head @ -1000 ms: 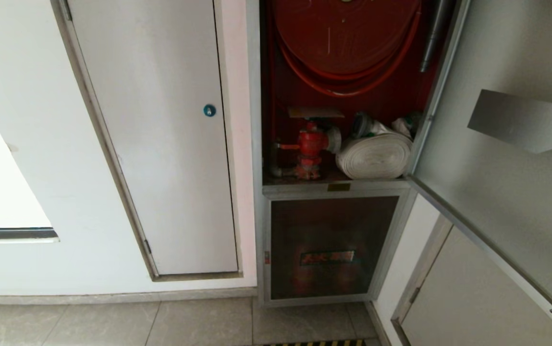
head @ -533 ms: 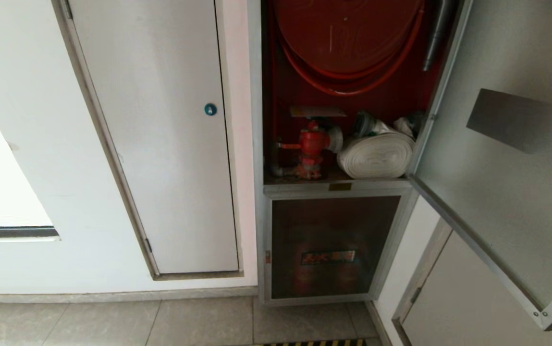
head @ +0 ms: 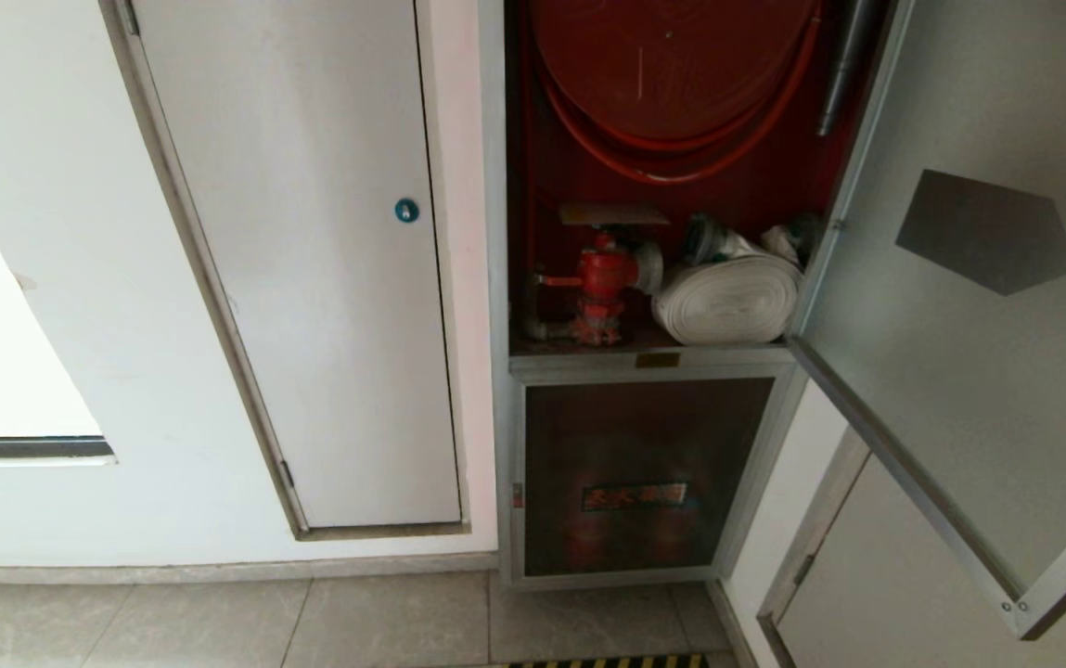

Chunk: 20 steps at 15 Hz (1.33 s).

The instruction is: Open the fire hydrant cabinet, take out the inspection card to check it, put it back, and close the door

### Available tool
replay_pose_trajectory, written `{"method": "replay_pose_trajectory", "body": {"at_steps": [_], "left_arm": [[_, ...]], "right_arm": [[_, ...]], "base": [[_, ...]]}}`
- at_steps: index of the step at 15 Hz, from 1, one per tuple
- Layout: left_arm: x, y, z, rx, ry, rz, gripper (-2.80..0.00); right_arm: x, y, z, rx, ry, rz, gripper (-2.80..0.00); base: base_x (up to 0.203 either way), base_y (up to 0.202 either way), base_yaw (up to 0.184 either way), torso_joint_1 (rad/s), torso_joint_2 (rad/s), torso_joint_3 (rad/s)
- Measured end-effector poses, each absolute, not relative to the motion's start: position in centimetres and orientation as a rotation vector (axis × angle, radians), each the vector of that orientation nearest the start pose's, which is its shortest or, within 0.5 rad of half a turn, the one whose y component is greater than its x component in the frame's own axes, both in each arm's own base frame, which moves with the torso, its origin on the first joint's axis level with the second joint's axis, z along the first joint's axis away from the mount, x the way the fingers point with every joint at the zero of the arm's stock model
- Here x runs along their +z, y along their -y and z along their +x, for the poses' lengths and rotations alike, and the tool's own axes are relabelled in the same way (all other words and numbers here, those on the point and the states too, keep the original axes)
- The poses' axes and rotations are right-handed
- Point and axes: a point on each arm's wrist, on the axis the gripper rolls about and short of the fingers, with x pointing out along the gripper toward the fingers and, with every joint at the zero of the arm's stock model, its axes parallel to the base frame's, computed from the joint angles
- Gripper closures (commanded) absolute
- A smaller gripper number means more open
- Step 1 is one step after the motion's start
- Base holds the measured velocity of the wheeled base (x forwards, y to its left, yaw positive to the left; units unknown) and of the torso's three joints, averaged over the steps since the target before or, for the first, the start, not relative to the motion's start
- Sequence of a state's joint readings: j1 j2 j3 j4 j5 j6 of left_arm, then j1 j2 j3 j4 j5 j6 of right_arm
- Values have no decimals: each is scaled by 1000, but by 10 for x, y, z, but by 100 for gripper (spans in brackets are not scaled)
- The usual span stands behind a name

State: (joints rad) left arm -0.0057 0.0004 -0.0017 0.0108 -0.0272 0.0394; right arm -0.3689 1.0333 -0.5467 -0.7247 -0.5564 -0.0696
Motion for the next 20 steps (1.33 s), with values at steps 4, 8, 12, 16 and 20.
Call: {"method": "replay_pose_trajectory", "body": {"at_steps": [4, 8, 12, 16, 20], "left_arm": [[75, 0, -23, -33, -9, 38, 0], [75, 0, -23, -33, -9, 38, 0], [75, 0, -23, -33, -9, 38, 0], [75, 0, -23, -33, -9, 38, 0], [75, 0, -23, -33, -9, 38, 0]], "right_arm": [[280, 69, 135, -981, 228, -34, 0], [288, 81, 157, -1026, 220, -31, 0], [284, 83, 166, -933, 193, -44, 0], [274, 78, 169, -686, 174, -33, 0], [251, 66, 164, -401, 107, -27, 0]], "base": [[0, 0, 0, 0, 0, 0], [0, 0, 0, 0, 0, 0], [0, 0, 0, 0, 0, 0], [0, 0, 0, 0, 0, 0], [0, 0, 0, 0, 0, 0]]}}
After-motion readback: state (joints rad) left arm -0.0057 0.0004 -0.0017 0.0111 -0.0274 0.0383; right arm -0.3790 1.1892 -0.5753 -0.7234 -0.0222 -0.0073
